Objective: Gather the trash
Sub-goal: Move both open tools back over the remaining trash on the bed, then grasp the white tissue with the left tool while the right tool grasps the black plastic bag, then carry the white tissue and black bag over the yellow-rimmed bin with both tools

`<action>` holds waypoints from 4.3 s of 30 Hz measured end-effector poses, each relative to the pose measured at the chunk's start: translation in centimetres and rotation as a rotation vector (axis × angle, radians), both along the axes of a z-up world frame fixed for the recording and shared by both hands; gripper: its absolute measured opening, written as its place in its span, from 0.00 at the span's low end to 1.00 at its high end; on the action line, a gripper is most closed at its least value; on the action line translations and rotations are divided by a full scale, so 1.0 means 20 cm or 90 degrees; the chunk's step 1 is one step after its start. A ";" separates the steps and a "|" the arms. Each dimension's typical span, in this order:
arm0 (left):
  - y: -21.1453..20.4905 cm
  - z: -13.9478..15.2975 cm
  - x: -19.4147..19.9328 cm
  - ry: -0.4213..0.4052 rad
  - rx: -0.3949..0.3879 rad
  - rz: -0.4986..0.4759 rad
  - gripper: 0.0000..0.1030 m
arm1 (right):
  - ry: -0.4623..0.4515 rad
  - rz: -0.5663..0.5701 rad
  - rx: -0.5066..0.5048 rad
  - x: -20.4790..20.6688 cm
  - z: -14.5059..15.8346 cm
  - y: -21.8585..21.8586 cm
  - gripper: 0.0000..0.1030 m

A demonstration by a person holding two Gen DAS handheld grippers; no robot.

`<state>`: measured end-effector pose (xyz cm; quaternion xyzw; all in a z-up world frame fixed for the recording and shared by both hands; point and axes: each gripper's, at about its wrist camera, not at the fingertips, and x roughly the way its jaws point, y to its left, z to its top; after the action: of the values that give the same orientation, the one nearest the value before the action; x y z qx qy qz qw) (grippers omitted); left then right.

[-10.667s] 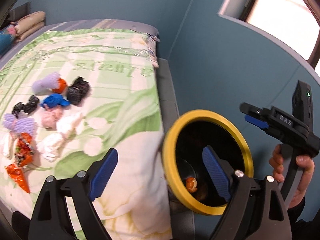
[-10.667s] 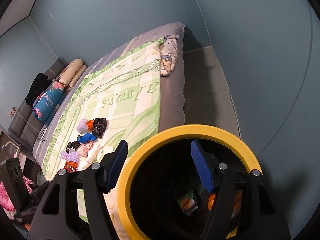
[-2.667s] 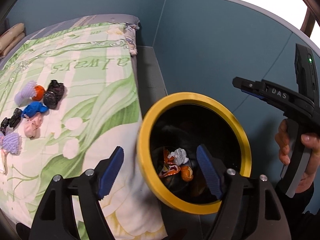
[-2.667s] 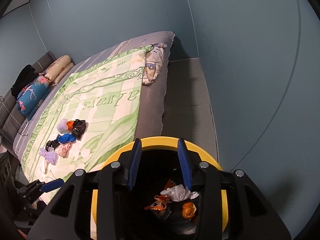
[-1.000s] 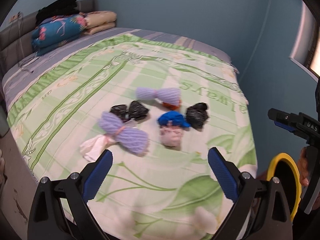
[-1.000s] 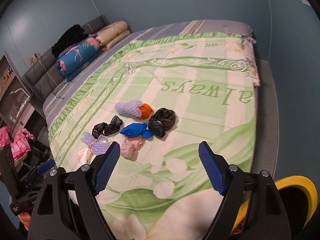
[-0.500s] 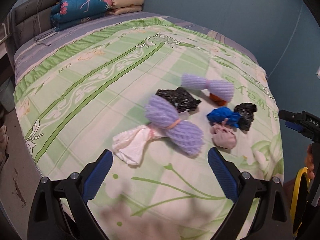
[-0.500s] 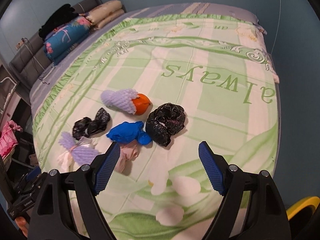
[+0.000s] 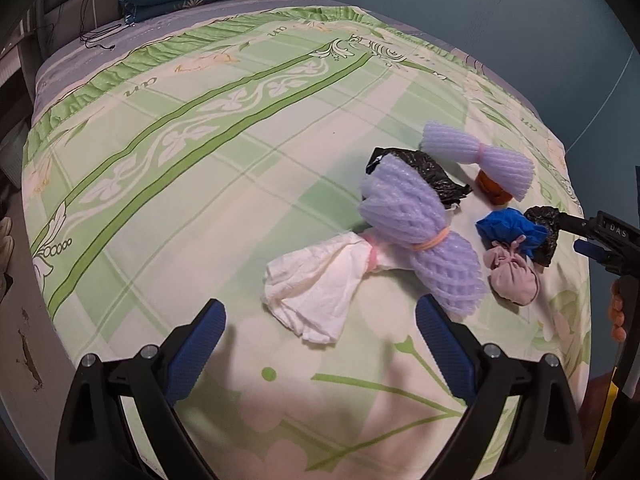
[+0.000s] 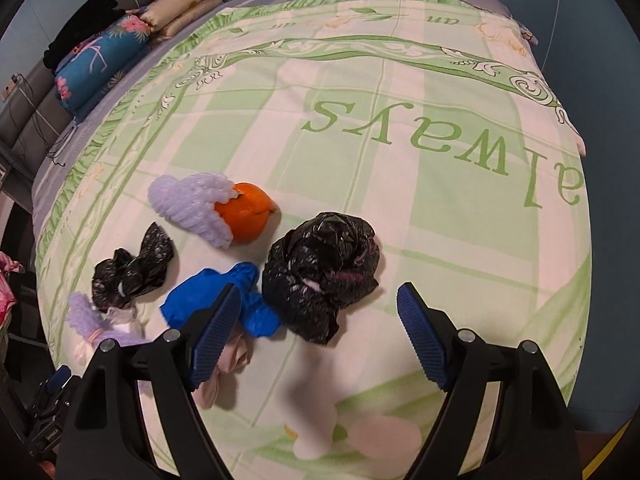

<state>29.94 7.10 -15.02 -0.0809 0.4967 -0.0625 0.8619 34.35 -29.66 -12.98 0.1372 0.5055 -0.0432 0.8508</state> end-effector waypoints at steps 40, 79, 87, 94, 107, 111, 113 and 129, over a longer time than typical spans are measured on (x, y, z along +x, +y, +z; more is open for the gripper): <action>-0.06 -0.06 0.05 0.040 -0.008 -0.026 0.17 | 0.059 0.022 -0.054 0.07 -0.12 0.16 0.32; -0.07 0.29 -0.36 -0.025 -0.031 -0.034 0.17 | -0.044 0.069 0.011 -0.70 0.32 0.09 0.32; -0.24 0.32 -0.39 -0.027 -0.037 -0.066 0.17 | -0.063 0.051 0.009 -0.83 0.39 -0.05 0.32; -0.42 0.37 -0.43 -0.034 -0.040 -0.109 0.17 | -0.085 0.026 0.010 -0.94 0.47 -0.19 0.32; -0.73 0.47 -0.51 -0.054 -0.044 -0.184 0.17 | -0.121 -0.026 -0.008 -1.18 0.59 -0.41 0.32; -0.84 0.50 -0.55 -0.059 -0.049 -0.218 0.17 | -0.128 -0.045 -0.012 -1.25 0.62 -0.48 0.32; -0.90 0.51 -0.57 -0.061 -0.049 -0.237 0.17 | -0.131 -0.055 -0.014 -1.29 0.64 -0.51 0.32; -1.36 0.50 -0.78 -0.049 -0.064 -0.400 0.17 | -0.130 -0.153 -0.020 -1.60 0.63 -0.76 0.32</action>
<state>14.34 -20.15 -5.00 0.0360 0.4604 -0.3531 0.8136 2.39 -44.96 -0.45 0.1871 0.3956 -0.1380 0.8885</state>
